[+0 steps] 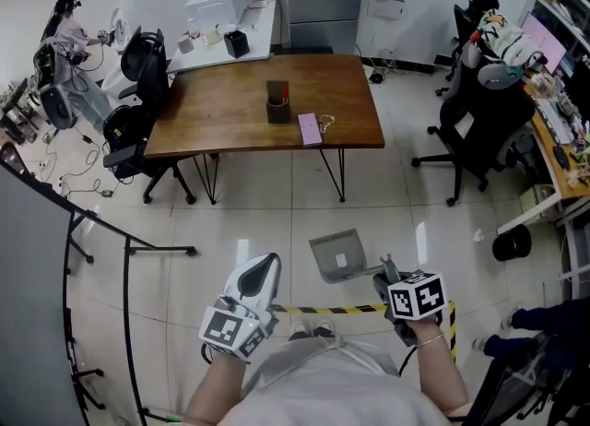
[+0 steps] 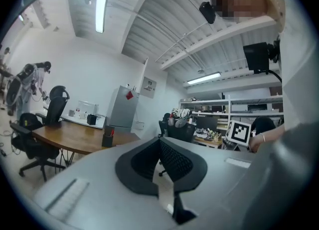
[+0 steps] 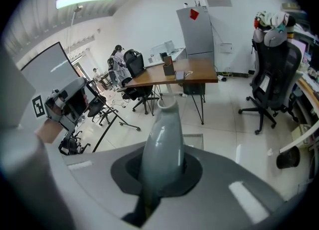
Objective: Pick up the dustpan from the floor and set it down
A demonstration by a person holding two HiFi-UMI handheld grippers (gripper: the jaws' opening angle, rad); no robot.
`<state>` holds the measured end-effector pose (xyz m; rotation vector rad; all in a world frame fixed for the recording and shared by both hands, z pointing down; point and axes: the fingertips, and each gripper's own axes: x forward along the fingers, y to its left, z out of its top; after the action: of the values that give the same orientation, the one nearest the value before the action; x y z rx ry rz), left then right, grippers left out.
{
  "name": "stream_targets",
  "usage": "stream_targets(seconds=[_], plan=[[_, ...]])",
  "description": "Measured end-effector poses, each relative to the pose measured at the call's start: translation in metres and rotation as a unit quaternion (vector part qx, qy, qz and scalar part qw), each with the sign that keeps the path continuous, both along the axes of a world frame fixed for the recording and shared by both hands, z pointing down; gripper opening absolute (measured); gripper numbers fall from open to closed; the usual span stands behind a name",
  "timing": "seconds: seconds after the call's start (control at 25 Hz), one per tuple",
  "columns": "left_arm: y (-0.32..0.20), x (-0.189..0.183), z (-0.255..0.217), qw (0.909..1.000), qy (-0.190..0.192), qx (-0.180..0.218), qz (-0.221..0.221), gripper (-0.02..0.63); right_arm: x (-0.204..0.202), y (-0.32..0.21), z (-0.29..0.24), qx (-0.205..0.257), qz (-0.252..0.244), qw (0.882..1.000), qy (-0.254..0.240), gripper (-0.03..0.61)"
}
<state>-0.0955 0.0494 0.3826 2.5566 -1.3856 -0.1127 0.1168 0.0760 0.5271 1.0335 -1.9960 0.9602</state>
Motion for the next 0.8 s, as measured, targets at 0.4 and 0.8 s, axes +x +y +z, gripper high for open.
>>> stream_targets(seconds=[0.4, 0.8], plan=[[0.004, -0.001, -0.009, 0.9994, -0.021, 0.027, 0.004, 0.014, -0.014, 0.008, -0.006, 0.002, 0.011, 1.000, -0.015, 0.003], [-0.001, -0.005, -0.007, 0.9990, -0.023, 0.036, -0.011, 0.014, -0.020, -0.001, -0.015, 0.010, 0.004, 1.000, -0.025, 0.003]])
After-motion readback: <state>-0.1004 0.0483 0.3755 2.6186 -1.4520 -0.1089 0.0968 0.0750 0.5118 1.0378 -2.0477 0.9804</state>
